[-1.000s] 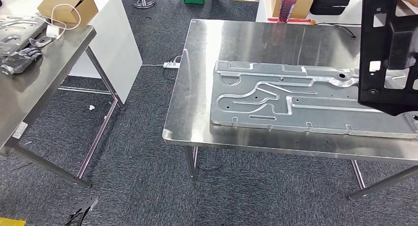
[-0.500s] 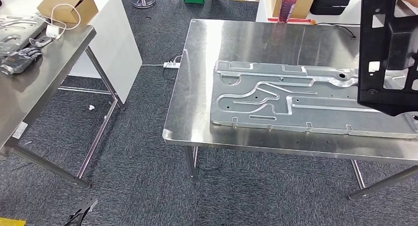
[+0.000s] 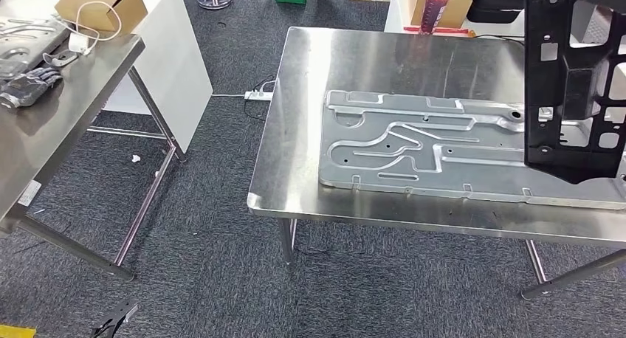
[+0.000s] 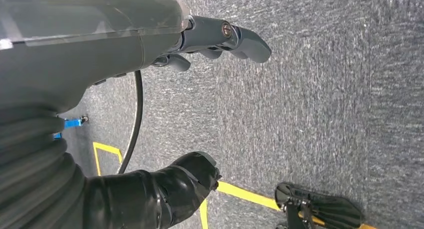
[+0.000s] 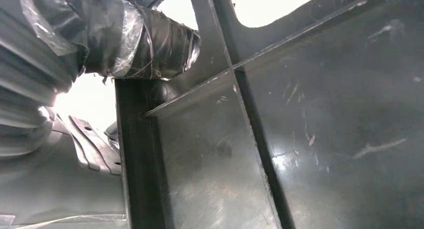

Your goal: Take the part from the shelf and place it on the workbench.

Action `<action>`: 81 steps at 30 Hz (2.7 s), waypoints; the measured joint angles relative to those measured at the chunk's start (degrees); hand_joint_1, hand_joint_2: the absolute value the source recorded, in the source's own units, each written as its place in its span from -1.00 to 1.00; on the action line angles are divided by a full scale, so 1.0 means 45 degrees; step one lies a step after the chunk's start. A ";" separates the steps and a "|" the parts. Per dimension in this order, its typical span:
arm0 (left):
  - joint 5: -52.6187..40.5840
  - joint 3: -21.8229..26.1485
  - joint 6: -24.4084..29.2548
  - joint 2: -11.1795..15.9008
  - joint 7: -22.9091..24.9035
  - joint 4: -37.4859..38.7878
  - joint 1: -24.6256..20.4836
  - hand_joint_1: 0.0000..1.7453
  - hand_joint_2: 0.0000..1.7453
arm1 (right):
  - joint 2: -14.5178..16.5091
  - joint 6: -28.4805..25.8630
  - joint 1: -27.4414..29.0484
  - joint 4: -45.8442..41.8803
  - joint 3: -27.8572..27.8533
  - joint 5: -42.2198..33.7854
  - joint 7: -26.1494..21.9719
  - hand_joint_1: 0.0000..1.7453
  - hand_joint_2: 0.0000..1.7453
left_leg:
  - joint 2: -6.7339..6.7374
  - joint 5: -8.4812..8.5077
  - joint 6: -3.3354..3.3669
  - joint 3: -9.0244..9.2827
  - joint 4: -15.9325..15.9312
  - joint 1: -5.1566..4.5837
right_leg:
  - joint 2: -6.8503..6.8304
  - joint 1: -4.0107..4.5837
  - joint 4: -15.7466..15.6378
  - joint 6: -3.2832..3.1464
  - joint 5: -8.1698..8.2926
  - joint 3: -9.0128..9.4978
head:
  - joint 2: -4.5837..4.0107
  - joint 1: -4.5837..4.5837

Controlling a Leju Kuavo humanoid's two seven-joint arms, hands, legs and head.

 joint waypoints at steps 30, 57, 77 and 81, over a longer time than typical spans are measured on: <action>0.0279 -0.0067 0.0219 0.0079 -0.0237 0.0000 0.0601 -1.00 1.00 | 0.0002 0.0267 -0.0121 0.0382 -0.0001 0.0389 0.0421 1.00 1.00 | -0.0338 0.1944 0.0132 -0.2098 0.0450 -0.0315 | 0.0348 0.0061 -0.0140 -0.0125 -0.2109 0.1909 | 0.0000 0.0238; 0.0304 -0.0250 0.0024 0.0070 -0.0507 0.0000 0.0308 -1.00 1.00 | -0.0136 0.1056 -0.2538 0.0431 -0.0015 0.0623 0.1003 1.00 1.00 | -0.0265 0.0636 0.0085 -0.0746 0.0381 -0.0069 | 0.0236 -0.0187 0.0210 0.0070 -0.0467 -0.0044 | 0.0000 0.0253; 0.1128 -0.0296 0.0314 -0.0001 0.0340 0.0000 -0.0094 -1.00 1.00 | 0.1478 0.0804 0.0951 0.1116 0.0486 0.1475 0.1197 0.00 0.00 | -0.0283 0.0596 -0.0264 -0.0794 0.0441 -0.0023 | 0.0171 -0.0172 0.0227 0.0053 -0.0482 -0.0022 | 0.0000 0.0263; 0.1257 -0.0302 0.0192 -0.0009 0.0306 0.0000 -0.0170 -1.00 1.00 | 0.1694 0.0797 0.0990 0.1224 0.0644 0.1599 0.1230 -1.00 -1.00 | -0.0284 0.0594 -0.0262 -0.0813 0.0456 -0.0036 | 0.0163 -0.0167 0.0224 0.0055 -0.0482 -0.0027 | 0.0000 0.0262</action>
